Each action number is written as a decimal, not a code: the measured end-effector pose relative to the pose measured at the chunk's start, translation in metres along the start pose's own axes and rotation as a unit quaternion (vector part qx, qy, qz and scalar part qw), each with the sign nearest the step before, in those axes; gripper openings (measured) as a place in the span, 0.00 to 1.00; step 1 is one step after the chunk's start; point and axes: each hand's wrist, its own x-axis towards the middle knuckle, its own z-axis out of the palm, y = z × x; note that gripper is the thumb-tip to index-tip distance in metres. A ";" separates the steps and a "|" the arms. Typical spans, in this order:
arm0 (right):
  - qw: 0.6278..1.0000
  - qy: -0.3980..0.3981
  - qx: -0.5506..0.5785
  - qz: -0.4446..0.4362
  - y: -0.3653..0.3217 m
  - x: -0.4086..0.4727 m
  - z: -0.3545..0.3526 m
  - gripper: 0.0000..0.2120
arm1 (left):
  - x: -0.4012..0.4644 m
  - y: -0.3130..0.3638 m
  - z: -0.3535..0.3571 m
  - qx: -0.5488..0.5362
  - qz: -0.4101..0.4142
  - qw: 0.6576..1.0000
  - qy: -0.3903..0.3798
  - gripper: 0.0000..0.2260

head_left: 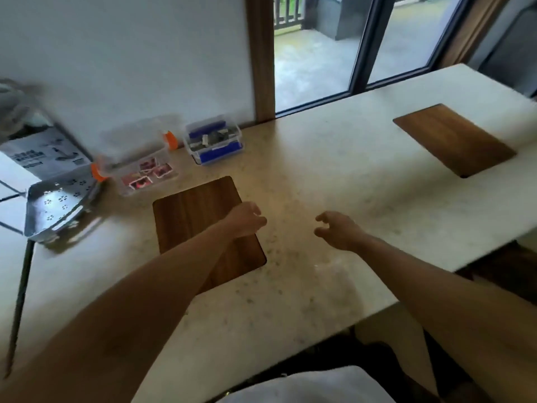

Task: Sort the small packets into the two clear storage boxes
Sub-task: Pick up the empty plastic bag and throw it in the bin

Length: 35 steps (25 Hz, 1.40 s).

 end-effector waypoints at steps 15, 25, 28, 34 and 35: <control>0.968 0.053 0.089 0.230 0.118 -0.113 0.099 0.26 | 0.018 0.065 0.204 -0.033 -0.024 0.992 -0.116 0.19; 0.651 0.163 0.599 0.437 0.136 -0.190 0.131 0.38 | -0.026 0.081 0.249 -0.193 -0.026 0.940 -0.280 0.12; 0.597 0.215 0.637 0.437 0.145 -0.224 0.142 0.29 | -0.045 0.093 0.272 -0.162 0.002 0.938 -0.307 0.07; 0.569 0.226 0.624 0.485 0.197 -0.296 0.170 0.31 | -0.078 0.116 0.348 -0.073 -0.032 0.924 -0.374 0.04; 0.566 0.218 0.627 0.490 0.206 -0.306 0.175 0.32 | -0.080 0.115 0.362 -0.053 -0.033 0.924 -0.377 0.04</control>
